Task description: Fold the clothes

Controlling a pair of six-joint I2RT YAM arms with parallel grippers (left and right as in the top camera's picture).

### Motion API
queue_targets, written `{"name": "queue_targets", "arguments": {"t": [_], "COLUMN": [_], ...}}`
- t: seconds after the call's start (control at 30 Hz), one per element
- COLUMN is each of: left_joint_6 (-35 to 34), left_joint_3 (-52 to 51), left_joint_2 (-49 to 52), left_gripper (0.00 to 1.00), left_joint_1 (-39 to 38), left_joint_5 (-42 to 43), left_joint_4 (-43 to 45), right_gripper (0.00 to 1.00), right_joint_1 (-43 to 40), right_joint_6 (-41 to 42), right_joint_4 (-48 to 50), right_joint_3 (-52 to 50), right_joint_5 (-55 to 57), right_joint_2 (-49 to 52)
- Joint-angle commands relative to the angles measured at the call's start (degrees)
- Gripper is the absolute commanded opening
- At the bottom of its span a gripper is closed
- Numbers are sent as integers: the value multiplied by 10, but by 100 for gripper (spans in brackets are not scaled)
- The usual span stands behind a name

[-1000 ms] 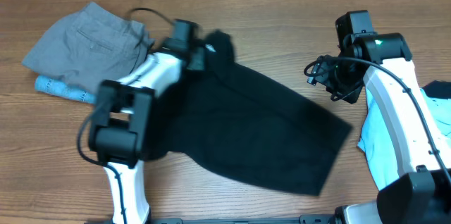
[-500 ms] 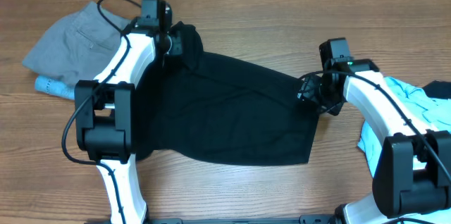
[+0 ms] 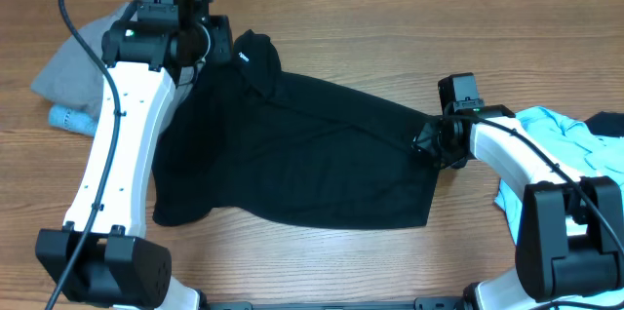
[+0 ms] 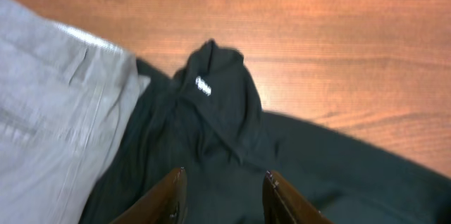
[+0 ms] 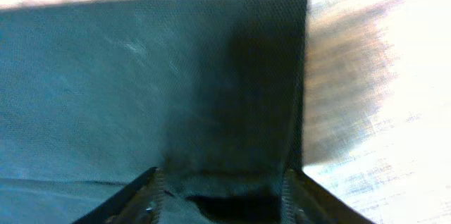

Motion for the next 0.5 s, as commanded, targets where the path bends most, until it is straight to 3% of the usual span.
{"name": "queue_targets", "arguments": {"t": [0.0,0.1,0.27,0.4,0.47], "left_joint_6": [7,20,20,20,20], "left_joint_3": [6,6,6,6,6], "left_joint_2": [-6,-6,-6,-6,-6], "left_gripper": [39,38,38,39,39], "left_joint_1": [-1,-1,-1,-1,-1], "left_joint_5": [9,8,9,8,9], "left_joint_4": [-39,-69,-74,-79,-88], "right_gripper": [45,28,10,11,39], "right_joint_1": [2,2,2,2,2], "right_joint_6": [15,15,14,14,15], "right_joint_4": [1,-13,-23,-32,-33], "right_joint_3": [-2,-2,2,16,17], "right_joint_5": [5,0,0,0,5], "right_joint_2": [-3,-4,-4,-4,-4]}}
